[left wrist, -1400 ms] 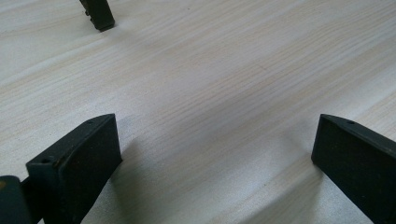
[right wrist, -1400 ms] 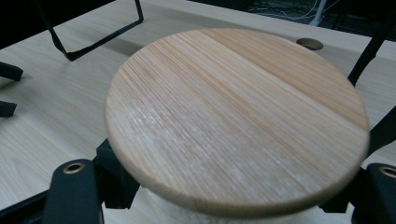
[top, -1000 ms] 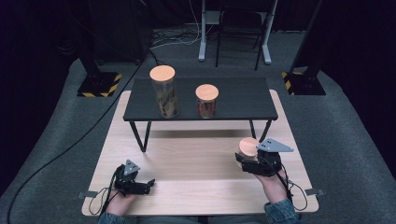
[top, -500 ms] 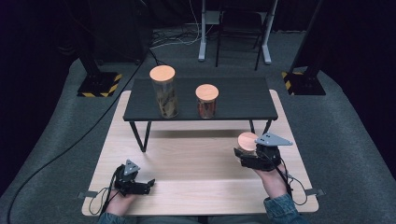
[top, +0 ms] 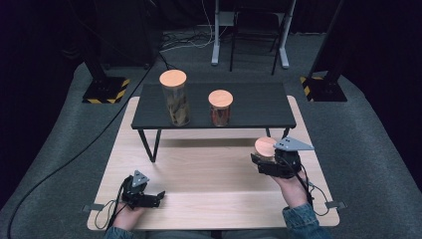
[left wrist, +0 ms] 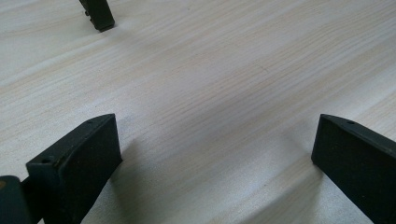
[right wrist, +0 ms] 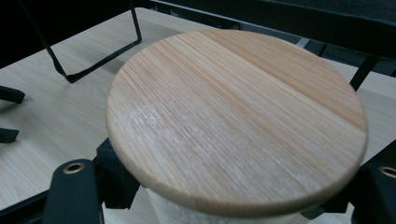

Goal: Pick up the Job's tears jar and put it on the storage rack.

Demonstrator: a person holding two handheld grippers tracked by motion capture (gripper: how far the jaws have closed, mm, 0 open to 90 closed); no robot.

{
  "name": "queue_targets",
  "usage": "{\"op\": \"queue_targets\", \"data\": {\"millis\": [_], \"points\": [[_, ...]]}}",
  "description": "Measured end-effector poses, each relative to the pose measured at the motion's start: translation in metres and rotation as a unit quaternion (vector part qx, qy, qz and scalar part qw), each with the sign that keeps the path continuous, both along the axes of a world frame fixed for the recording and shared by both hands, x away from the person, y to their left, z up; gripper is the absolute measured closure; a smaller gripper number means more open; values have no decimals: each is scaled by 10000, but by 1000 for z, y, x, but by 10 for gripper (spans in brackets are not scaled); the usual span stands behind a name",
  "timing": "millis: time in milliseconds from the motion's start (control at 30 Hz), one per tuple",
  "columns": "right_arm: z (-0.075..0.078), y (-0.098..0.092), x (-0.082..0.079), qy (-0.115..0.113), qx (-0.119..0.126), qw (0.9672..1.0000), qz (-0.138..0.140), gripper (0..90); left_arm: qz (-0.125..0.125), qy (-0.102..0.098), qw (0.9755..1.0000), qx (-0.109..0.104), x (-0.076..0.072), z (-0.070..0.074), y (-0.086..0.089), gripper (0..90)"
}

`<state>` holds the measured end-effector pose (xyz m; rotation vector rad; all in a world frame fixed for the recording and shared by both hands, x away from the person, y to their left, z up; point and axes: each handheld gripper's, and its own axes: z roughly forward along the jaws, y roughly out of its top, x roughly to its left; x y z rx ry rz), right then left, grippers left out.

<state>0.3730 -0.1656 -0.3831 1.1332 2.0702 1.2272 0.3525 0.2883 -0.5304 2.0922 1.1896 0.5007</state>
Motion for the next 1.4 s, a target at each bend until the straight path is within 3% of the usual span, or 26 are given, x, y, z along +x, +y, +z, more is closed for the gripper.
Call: {"op": "queue_targets", "data": {"millis": [1400], "points": [[40, 7, 20, -120, -76, 9999, 13, 248, -3, 0, 10000, 0, 0, 0, 0, 10]]}}
